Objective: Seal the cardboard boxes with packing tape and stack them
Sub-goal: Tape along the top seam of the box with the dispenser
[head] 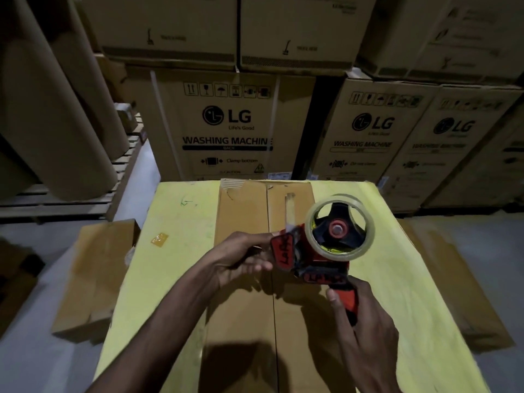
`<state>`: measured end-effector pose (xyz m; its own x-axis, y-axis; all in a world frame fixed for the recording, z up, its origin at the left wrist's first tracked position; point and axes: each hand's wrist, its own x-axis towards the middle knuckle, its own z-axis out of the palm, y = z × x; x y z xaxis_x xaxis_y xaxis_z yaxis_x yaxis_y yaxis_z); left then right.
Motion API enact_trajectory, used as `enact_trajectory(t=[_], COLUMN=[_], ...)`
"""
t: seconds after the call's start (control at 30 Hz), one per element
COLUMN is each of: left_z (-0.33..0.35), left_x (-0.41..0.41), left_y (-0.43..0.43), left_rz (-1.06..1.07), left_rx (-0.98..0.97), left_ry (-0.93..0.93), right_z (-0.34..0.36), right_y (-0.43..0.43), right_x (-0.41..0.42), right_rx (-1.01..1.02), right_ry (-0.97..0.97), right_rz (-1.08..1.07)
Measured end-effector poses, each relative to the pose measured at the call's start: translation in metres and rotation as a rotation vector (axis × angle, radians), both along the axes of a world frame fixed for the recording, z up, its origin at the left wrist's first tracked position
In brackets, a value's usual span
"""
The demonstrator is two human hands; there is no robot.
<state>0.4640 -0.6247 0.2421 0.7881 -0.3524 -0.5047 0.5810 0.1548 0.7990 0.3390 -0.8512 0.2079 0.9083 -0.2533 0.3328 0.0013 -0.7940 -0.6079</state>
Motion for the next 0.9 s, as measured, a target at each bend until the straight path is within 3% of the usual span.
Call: enact_trajectory(t=[0.2,0.37,0.47,0.7,0.9], left_z=[-0.013,-0.023,-0.024,-0.020,-0.012], left_x=[-0.007,0.002,0.014,0.081,0.153], left_y=[-0.003,0.003,0.006,0.008,0.014], left_rz=[-0.002,-0.011,-0.069,-0.253,-0.349], left_rx=[-0.189,-0.142,-0.015,0.546,0.669], left_ry=[0.108,0.091,0.029,-0.277,-0.354], right_z=[0.000,0.006,0.009,0.009,0.027], right_y=[0.002,-0.002,-0.003,0.012,0.026], right_x=[0.002,0.004,0.011,0.038,0.086], right_rx=[0.067,0.084,0.121,0.204,0.265], right_ry=[-0.082,-0.095,-0.044,0.196,0.295], right_rz=[0.000,-0.006,0.006,0.100,0.232])
